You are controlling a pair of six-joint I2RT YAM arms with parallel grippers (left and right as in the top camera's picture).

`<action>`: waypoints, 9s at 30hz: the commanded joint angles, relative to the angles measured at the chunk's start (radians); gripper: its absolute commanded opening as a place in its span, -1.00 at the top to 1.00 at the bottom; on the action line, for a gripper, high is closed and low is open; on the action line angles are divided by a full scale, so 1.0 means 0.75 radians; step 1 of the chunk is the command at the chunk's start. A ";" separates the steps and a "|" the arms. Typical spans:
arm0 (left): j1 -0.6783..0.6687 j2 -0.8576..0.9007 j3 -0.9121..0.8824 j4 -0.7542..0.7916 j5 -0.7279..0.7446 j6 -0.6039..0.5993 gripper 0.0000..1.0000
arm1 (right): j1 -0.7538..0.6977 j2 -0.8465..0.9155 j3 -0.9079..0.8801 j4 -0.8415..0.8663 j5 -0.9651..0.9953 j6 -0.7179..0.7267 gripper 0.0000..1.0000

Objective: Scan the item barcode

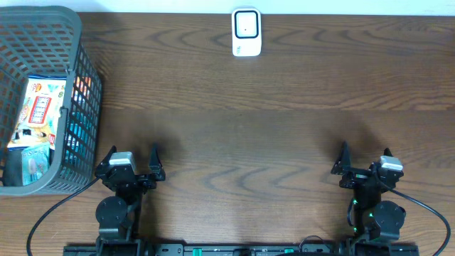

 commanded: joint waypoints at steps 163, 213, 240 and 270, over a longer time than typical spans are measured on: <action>-0.003 0.869 0.517 -0.036 0.545 -0.007 -0.96 | -0.014 0.003 -0.002 -0.006 -0.004 -0.018 -0.99; -0.003 0.883 1.001 -0.293 0.648 -0.005 -0.96 | -0.014 0.003 -0.002 -0.006 -0.004 -0.017 -0.98; -0.003 0.883 1.047 -0.286 0.483 0.040 -0.96 | -0.014 0.003 -0.002 -0.006 -0.003 -0.018 -0.98; 0.279 1.108 1.353 -0.013 -0.505 0.263 -0.94 | -0.014 0.003 -0.002 -0.006 -0.004 -0.018 -0.99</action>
